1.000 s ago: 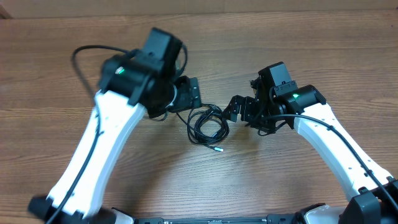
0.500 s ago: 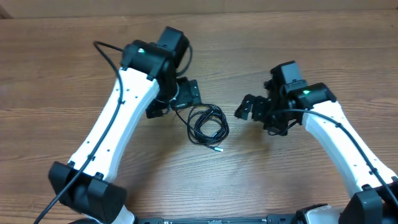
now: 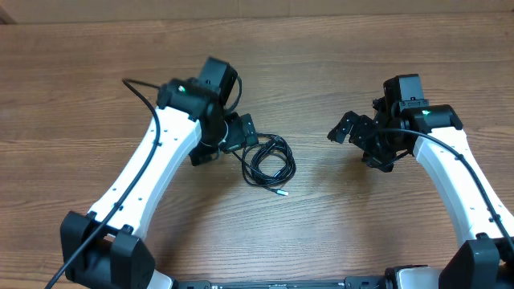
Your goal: Untangle cables
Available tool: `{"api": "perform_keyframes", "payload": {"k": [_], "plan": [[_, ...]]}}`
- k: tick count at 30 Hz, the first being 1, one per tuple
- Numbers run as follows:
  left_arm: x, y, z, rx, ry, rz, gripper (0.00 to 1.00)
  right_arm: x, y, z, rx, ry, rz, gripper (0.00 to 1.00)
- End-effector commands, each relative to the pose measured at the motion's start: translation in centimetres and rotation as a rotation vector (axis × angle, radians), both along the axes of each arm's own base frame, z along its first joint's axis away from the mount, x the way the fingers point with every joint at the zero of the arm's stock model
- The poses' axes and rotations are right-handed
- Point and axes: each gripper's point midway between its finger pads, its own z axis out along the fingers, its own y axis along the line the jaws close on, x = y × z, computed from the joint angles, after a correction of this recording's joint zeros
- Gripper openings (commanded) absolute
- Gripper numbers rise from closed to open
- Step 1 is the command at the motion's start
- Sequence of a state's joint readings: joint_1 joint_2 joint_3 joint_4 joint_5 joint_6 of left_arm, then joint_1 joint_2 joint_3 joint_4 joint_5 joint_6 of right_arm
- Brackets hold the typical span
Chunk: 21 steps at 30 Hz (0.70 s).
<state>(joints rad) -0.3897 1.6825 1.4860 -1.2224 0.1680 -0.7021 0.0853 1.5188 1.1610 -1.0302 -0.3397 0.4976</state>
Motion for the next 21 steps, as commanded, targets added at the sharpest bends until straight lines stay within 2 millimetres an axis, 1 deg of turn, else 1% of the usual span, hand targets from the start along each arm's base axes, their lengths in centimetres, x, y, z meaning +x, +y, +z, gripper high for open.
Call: {"api": "perform_keyframes", "payload": {"k": [1, 5, 11, 13, 16, 20, 21], "plan": [[-0.5, -1.1, -2.4, -0.093, 0.054, 0.074, 0.97, -0.1, -0.1, -0.1, -0.005, 0.001, -0.003, 1.00], [-0.2, -1.3, -4.5, -0.105, 0.037, 0.100, 0.86, -0.1, -0.1, -0.1, -0.005, 0.002, -0.003, 1.00], [0.4, -1.5, -6.2, -0.126, 0.007, 0.132, 0.68, 0.1, -0.1, 0.0, -0.003, -0.006, -0.004, 1.00], [0.2, -1.5, -6.7, -0.126, 0.012, 0.138, 0.67, 0.1, -0.1, 0.0, -0.004, -0.005, -0.004, 1.00], [-0.3, -1.3, -7.5, -0.121, 0.033, 0.168, 0.63, 0.1, -0.1, 0.0, -0.004, -0.005, -0.004, 1.00], [0.1, -1.4, -8.0, -0.133, 0.015, 0.176, 0.49, 0.1, -0.1, 0.0, -0.004, -0.005, -0.004, 1.00], [0.2, -1.5, -8.0, -0.135, 0.011, 0.176, 0.43, 0.1, -0.1, 0.0, -0.004, -0.004, -0.004, 1.00]]}}
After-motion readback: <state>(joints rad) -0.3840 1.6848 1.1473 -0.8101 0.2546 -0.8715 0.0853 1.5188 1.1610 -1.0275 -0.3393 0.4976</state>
